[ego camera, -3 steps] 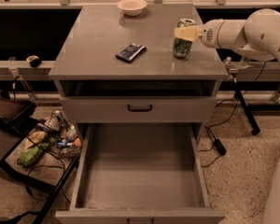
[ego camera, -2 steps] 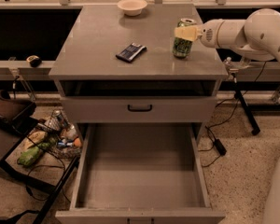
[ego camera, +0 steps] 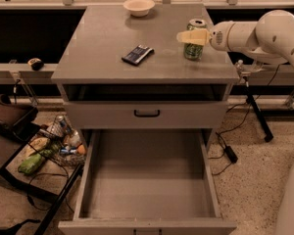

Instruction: Pick green can from middle drawer and place on counter

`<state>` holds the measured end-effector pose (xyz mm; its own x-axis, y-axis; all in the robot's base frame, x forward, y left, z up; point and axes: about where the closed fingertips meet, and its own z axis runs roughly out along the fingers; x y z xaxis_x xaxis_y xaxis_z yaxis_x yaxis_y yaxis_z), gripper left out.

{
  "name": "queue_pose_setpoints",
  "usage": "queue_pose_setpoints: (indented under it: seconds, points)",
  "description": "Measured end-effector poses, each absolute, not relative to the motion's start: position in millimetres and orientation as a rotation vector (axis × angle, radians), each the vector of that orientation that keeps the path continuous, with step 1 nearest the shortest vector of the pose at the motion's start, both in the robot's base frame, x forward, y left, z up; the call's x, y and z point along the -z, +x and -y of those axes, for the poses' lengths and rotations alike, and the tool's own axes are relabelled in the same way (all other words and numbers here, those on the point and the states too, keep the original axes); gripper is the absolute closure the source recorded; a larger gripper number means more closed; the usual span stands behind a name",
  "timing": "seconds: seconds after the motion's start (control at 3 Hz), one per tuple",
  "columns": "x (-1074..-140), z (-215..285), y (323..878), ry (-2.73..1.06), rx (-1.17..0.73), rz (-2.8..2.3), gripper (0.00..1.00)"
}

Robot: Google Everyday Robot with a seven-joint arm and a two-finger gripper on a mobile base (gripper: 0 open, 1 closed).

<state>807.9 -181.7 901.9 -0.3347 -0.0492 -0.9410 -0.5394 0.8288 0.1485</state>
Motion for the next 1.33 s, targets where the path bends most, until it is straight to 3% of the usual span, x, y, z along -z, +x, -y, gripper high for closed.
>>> queue_pose_setpoints:
  seconds: [0.67,1.33]
  points:
    - [-919.6,184.7,806.9,-0.5,-0.541,-1.869,0.0]
    - [-1057.2,237.1,722.8,-0.716,-0.196,-1.916,0.0]
